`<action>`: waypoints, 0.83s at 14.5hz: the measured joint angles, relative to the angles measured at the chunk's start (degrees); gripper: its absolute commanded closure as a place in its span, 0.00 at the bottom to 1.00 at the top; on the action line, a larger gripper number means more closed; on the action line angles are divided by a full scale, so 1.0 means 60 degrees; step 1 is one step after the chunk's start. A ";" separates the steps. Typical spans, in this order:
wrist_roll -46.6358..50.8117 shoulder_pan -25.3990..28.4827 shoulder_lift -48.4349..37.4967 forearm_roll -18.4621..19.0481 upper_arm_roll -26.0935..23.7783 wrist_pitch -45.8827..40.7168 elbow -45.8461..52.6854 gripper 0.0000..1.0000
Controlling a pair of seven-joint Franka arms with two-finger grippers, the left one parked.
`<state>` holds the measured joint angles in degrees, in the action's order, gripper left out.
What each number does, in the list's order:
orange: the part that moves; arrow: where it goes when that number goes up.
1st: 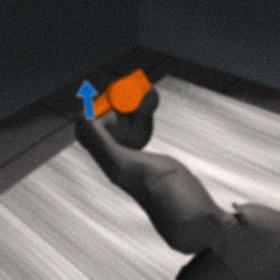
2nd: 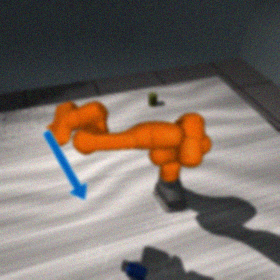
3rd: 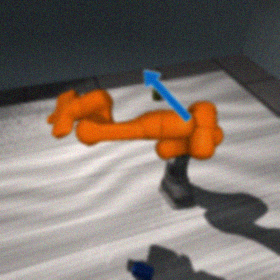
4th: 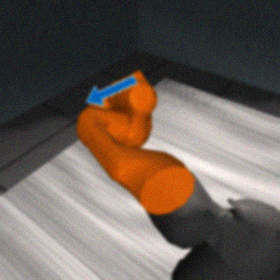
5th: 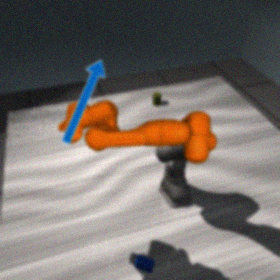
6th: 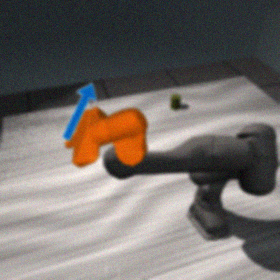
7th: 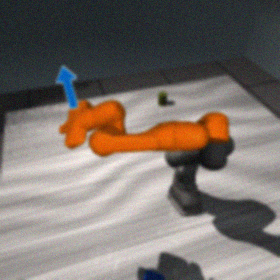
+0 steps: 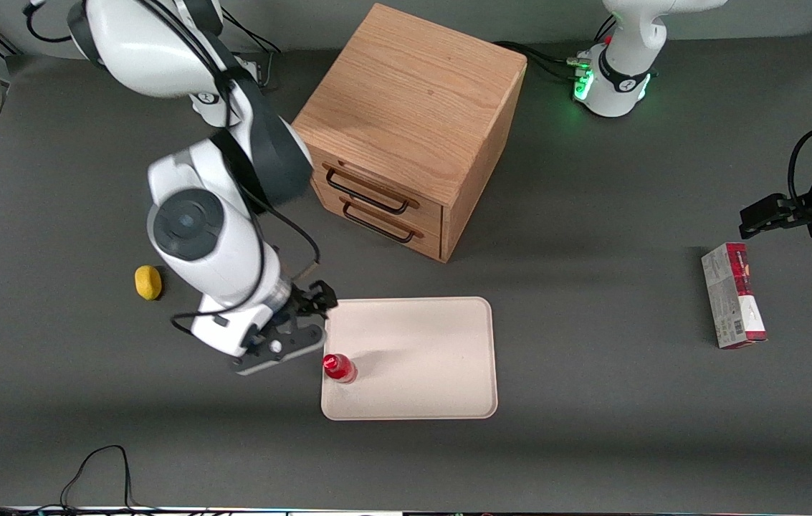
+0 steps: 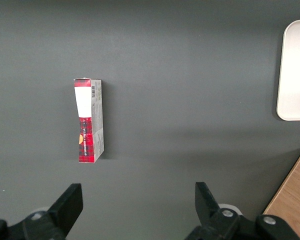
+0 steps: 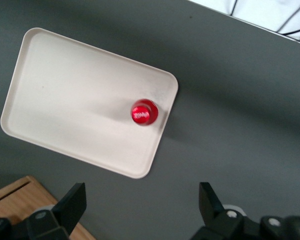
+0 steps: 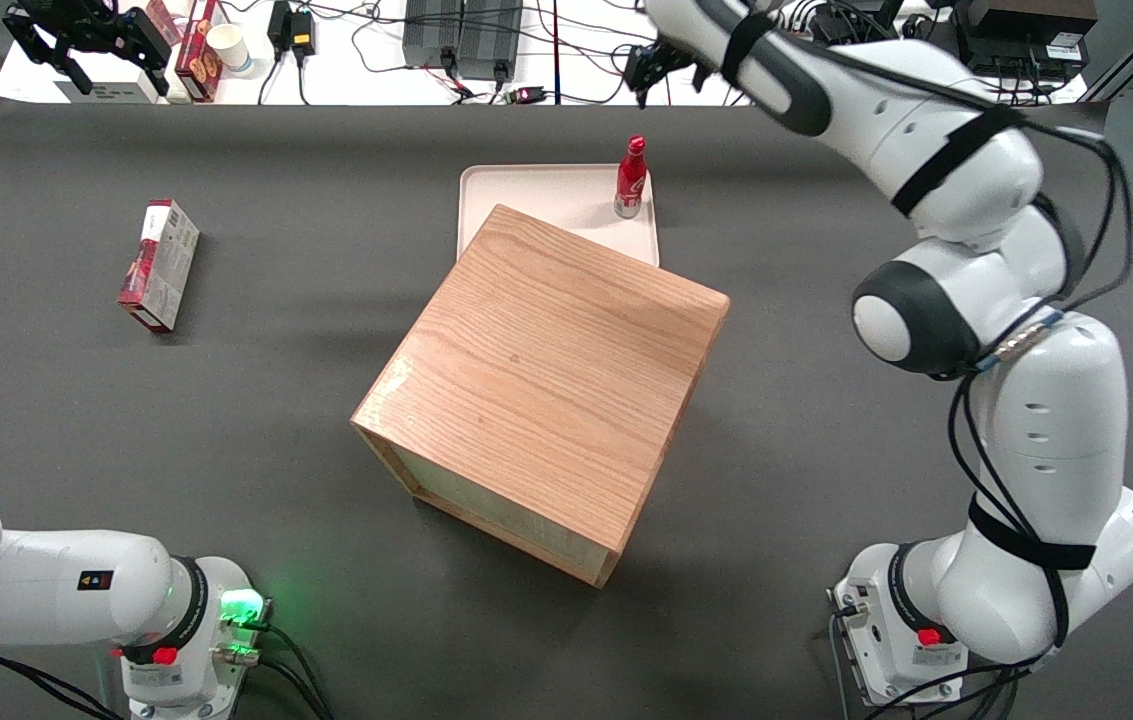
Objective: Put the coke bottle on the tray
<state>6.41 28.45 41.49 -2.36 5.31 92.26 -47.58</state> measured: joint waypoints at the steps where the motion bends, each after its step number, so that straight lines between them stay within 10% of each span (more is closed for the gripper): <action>1: 0.0000 -0.0060 -0.0305 0.0006 0.0076 -0.0356 0.0005 0.00; 6: 0.0000 -0.0436 -0.1776 0.0009 0.0762 -0.1923 -0.0413 0.00; 12: -0.0402 -0.2138 -0.4664 0.0008 0.0801 -0.0594 -0.4095 0.00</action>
<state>4.00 15.62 13.51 -2.32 10.11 88.70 -72.15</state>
